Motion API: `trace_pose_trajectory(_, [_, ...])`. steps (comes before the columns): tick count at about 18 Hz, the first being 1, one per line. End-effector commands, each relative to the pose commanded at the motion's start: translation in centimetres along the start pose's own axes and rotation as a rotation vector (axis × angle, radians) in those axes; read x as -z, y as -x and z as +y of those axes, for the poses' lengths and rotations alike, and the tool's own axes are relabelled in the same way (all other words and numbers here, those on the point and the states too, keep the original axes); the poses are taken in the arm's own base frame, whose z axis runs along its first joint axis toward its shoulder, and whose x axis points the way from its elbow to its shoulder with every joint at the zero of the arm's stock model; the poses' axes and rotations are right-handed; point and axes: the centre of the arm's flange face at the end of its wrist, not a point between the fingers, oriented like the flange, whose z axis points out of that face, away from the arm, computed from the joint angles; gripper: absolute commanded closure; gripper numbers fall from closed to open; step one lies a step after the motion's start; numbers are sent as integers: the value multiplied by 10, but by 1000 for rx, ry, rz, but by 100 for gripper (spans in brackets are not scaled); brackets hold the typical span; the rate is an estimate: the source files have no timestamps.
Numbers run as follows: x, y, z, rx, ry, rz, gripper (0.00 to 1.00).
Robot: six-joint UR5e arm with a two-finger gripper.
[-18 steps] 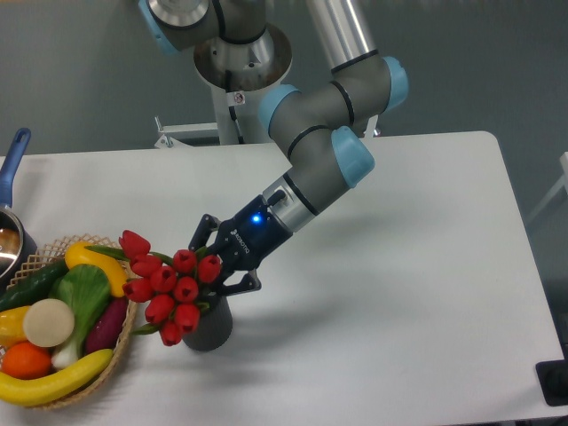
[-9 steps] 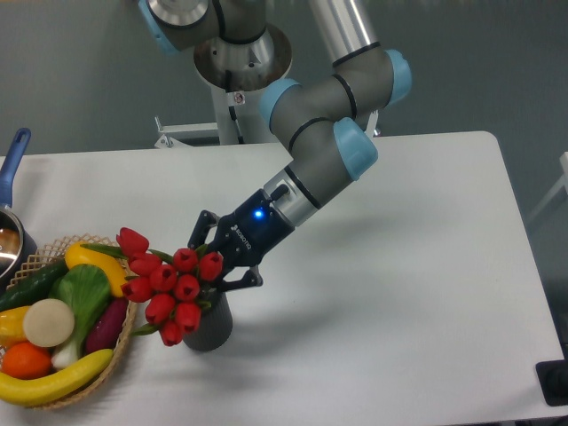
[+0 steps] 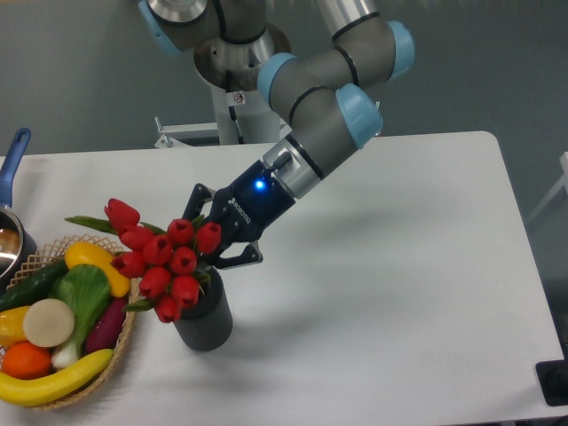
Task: Pick up the flowers from the vase
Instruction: 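Lift the gripped tulips up out of the grey vase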
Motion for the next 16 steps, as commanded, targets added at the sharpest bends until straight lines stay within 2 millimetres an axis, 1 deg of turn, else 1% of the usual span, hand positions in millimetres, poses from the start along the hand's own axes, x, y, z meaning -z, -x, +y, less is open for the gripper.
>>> trace_pose_trajectory(1, [5,2,-4,-5,-19,-1,67])
trace_pose_trajectory(4, [9,1,-17,-18,-42,1,67])
trace_pose_trajectory(6, [13,-1,-30,-12,-46,-6,67])
trace_pose_trajectory(11, [24,5,-61,11,-56,-25,67])
trace_pose_trajectory(16, [52,17,-90,25,-72,-75,67])
